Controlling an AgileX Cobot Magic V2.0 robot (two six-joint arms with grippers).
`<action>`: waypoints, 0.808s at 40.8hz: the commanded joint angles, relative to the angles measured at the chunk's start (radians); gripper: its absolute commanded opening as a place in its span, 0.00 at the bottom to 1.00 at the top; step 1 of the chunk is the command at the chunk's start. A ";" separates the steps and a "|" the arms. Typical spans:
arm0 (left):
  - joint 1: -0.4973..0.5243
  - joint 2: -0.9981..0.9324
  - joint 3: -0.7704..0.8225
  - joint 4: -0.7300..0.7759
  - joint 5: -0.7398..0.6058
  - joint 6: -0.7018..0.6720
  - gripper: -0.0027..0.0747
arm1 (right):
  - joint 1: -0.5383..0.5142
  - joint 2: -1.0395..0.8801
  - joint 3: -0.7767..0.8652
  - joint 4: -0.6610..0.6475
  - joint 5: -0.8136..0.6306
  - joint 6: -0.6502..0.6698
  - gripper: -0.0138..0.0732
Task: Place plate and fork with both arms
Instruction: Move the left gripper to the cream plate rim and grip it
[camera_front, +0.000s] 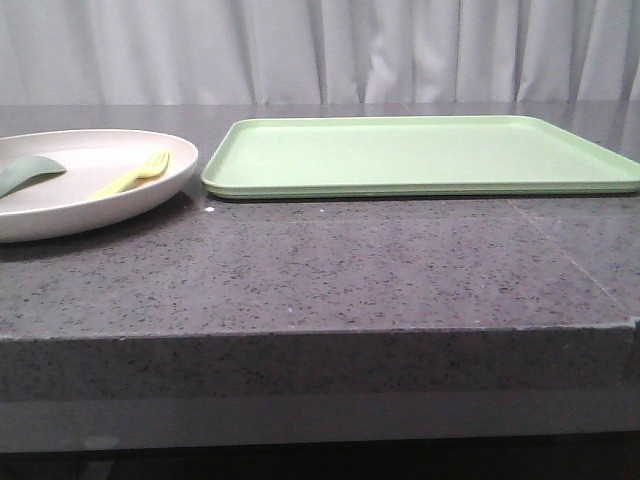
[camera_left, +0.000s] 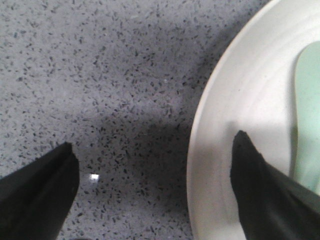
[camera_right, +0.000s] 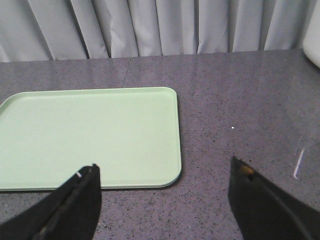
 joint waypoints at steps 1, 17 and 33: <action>0.001 -0.025 -0.031 -0.025 -0.039 -0.001 0.79 | -0.007 0.007 -0.037 0.003 -0.081 -0.012 0.79; 0.001 -0.010 -0.031 -0.054 -0.039 -0.001 0.46 | -0.007 0.007 -0.037 0.003 -0.081 -0.012 0.79; 0.001 -0.010 -0.031 -0.054 -0.052 -0.001 0.01 | -0.007 0.007 -0.037 0.003 -0.081 -0.012 0.79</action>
